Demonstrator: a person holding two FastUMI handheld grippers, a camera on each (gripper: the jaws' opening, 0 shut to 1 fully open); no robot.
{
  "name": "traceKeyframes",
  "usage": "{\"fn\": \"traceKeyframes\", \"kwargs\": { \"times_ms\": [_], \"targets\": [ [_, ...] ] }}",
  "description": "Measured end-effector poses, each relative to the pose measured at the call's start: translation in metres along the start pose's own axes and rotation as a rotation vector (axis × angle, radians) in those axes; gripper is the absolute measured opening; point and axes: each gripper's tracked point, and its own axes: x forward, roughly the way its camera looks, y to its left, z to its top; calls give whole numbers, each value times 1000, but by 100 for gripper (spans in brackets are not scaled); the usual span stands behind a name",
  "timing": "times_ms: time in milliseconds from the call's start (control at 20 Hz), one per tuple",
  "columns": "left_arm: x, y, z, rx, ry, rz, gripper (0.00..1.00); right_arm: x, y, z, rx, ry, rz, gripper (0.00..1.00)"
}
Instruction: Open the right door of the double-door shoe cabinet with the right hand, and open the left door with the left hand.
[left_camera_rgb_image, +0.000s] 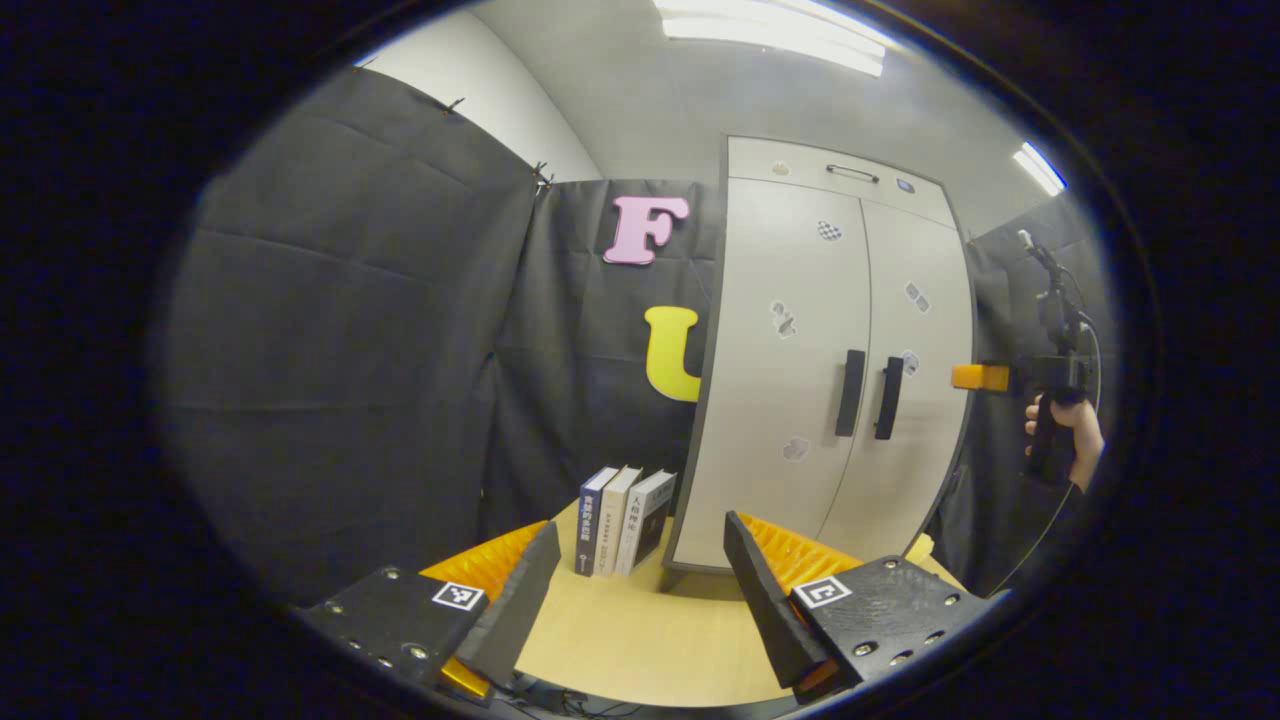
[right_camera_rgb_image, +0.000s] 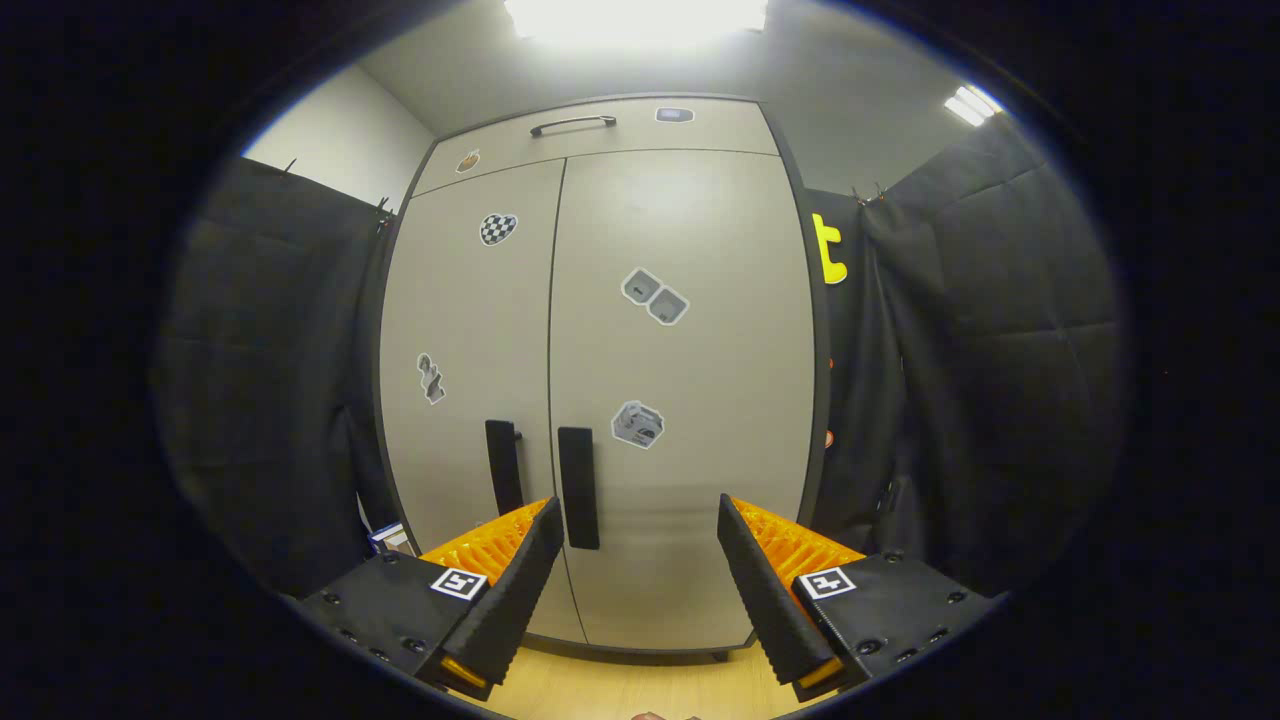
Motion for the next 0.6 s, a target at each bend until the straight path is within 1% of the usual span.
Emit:
{"fn": "traceKeyframes", "kwargs": {
  "times_ms": [150,250,300,350,500,600],
  "targets": [
    [-12,13,-20,-40,35,33,95,23,8,10,-26,-29,-3,97],
    [-20,22,-30,-75,54,62,96,40,16,13,-26,-35,9,96],
    [-25,27,-29,-90,46,75,95,48,20,15,-18,-34,14,98],
    [-30,30,-28,-102,37,82,95,55,24,15,-9,-29,18,96],
    [-41,47,-34,-109,43,128,95,79,34,18,-1,-31,24,98],
    [-42,57,-40,-102,56,159,95,92,40,16,-10,-21,25,96]
  ]
}}
